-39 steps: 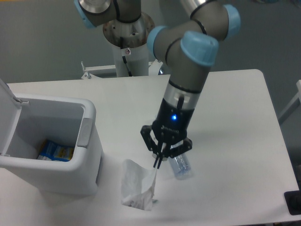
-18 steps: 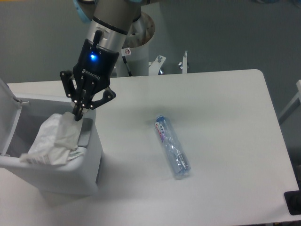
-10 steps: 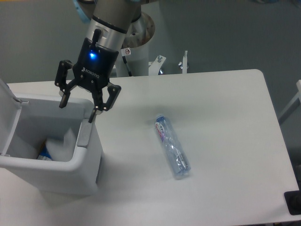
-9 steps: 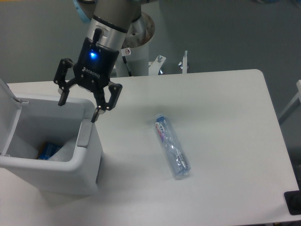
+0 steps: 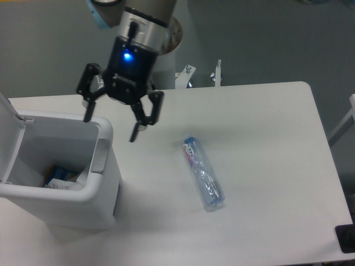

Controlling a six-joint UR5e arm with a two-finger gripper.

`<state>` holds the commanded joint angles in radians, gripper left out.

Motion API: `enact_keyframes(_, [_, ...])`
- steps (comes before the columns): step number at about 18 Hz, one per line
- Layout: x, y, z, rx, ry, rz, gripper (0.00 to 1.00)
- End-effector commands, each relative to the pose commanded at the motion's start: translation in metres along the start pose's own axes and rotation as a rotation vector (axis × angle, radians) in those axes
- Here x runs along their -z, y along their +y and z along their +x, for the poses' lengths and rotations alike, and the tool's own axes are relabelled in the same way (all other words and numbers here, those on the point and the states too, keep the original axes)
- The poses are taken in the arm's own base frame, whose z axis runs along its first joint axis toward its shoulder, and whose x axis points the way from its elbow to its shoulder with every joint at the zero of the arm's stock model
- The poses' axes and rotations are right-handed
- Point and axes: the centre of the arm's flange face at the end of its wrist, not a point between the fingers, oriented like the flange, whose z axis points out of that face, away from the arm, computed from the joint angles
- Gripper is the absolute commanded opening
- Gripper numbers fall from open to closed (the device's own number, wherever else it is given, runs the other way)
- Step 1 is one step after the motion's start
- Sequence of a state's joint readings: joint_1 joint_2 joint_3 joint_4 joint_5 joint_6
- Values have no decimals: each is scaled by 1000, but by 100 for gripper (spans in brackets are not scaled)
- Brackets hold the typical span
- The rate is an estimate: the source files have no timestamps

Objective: Place the trash in the trash can
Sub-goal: 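Move the gripper over the clear plastic water bottle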

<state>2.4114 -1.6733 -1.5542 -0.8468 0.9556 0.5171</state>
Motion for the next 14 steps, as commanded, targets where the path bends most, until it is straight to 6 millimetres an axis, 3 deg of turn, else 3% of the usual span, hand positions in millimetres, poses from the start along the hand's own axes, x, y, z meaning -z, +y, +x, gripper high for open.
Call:
enact_keyframes(1, [-8, -3, -11, 34, -2, -9, 100])
enact_keyframes(2, [-19, 14, -55, 113, -24, -43, 100])
enact_keyframes(3, [-21, 28, -79, 152, -43, -60, 100])
enact_keyframes(6, [-28, 59, -128, 240, -64, -102, 100])
enact_keyframes(8, [-37, 75, -144, 280, -69, -151, 100])
enact_keyframes(14, [-87, 121, -185, 348, -128, -353, 100])
